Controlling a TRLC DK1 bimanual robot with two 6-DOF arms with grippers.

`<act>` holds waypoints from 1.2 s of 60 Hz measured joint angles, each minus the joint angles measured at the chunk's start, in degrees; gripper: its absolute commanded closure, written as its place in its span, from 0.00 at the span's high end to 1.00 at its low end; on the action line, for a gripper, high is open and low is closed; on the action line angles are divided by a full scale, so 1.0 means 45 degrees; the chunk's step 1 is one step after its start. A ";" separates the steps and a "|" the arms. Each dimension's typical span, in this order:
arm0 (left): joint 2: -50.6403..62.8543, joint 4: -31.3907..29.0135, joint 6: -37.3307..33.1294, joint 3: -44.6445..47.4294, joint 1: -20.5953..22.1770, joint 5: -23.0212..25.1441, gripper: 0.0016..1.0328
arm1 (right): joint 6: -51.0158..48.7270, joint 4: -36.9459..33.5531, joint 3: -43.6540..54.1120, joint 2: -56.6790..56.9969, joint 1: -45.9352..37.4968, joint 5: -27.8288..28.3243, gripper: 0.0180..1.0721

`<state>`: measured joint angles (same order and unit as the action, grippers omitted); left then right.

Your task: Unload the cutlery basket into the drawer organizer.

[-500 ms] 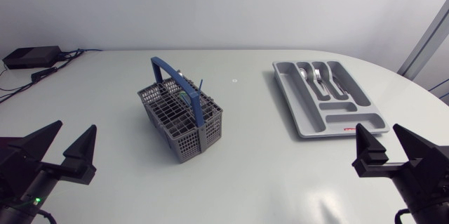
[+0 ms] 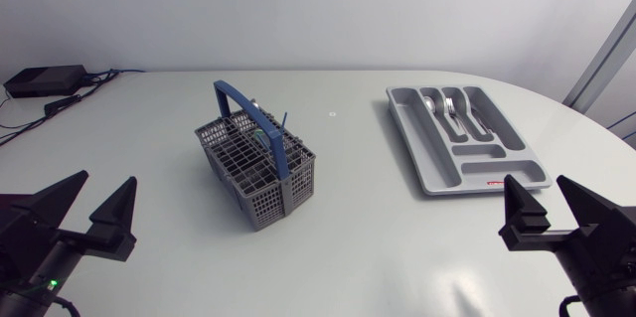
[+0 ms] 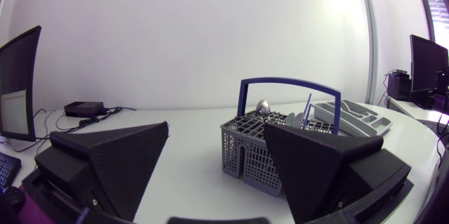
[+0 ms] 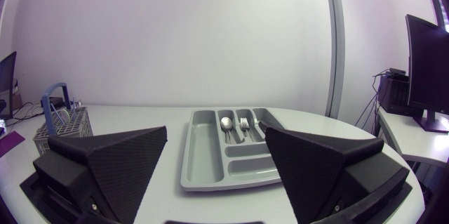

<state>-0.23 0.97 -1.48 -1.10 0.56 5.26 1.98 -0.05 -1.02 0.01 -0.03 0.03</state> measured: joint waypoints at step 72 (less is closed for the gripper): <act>1.2590 -0.4537 -0.0102 -0.9355 0.0185 -0.0860 0.91 | -0.0102 0.2550 -0.5935 -1.2502 0.3405 -0.0447 0.96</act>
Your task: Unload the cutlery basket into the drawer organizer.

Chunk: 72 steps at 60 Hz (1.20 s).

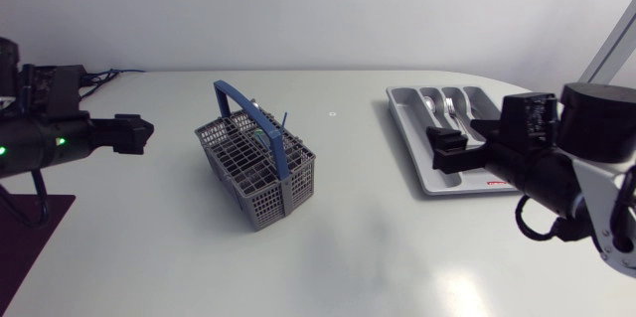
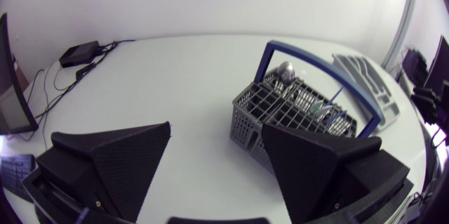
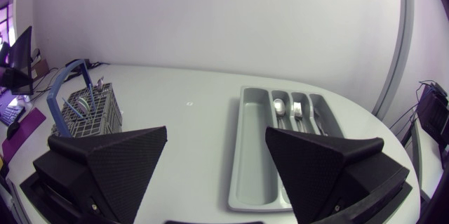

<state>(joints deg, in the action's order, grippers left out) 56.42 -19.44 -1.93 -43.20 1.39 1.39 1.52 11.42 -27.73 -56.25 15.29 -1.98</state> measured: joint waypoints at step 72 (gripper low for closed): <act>0.8252 -0.0772 -0.3638 -0.3342 -0.0709 0.3827 0.29 | -0.1875 -0.3551 -0.7679 -0.9899 0.2336 0.4896 0.06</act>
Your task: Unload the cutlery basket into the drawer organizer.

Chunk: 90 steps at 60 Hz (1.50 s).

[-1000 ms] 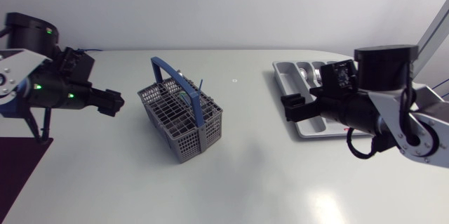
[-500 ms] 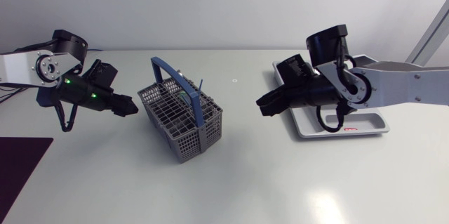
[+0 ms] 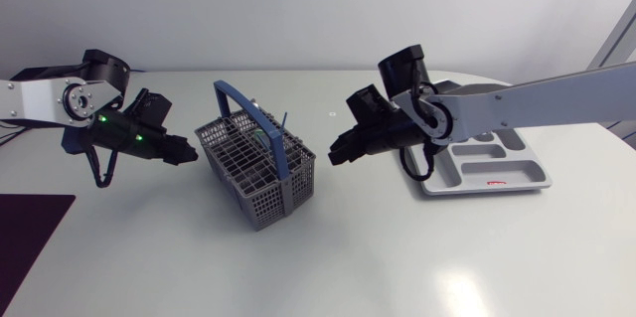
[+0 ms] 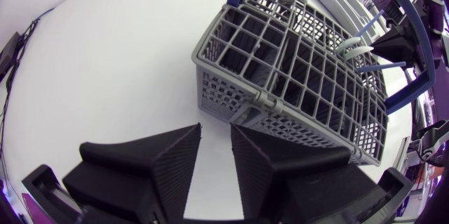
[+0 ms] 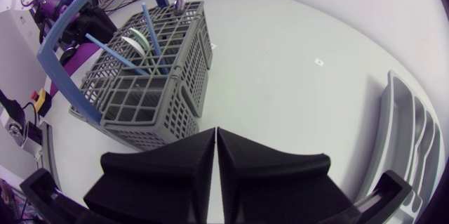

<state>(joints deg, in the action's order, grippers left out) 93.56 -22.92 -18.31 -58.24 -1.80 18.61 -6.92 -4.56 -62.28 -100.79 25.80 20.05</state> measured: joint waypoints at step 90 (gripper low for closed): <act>0.2142 -0.0554 0.0379 -0.4571 0.2147 0.0529 0.28 | 0.0238 -0.2327 0.1185 0.3016 0.0607 0.0937 0.06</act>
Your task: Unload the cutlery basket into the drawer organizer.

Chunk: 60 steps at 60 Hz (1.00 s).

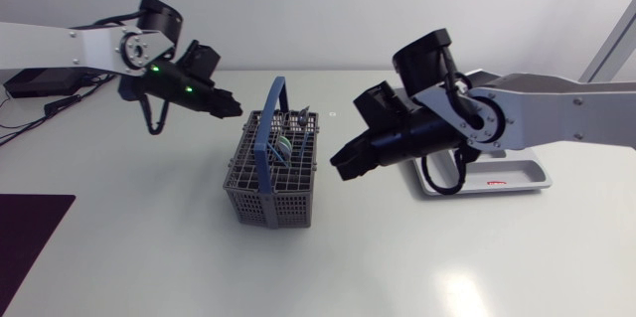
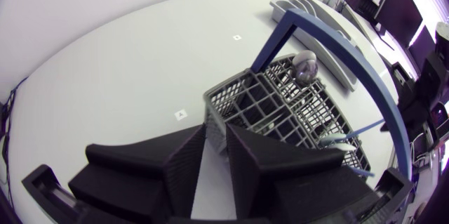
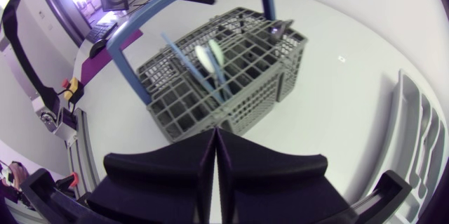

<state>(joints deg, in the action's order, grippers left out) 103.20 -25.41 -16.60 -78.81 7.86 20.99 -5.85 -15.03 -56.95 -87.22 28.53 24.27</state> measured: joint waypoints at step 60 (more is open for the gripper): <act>-0.9039 -0.2535 -0.3463 0.7737 0.2511 0.0044 0.30 | 0.0175 0.0325 -0.6994 -0.6465 -0.1647 0.0233 0.06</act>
<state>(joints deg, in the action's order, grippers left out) 62.52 -36.82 -32.18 -43.99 19.16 21.19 -5.06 -13.56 -88.42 -116.31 21.12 25.32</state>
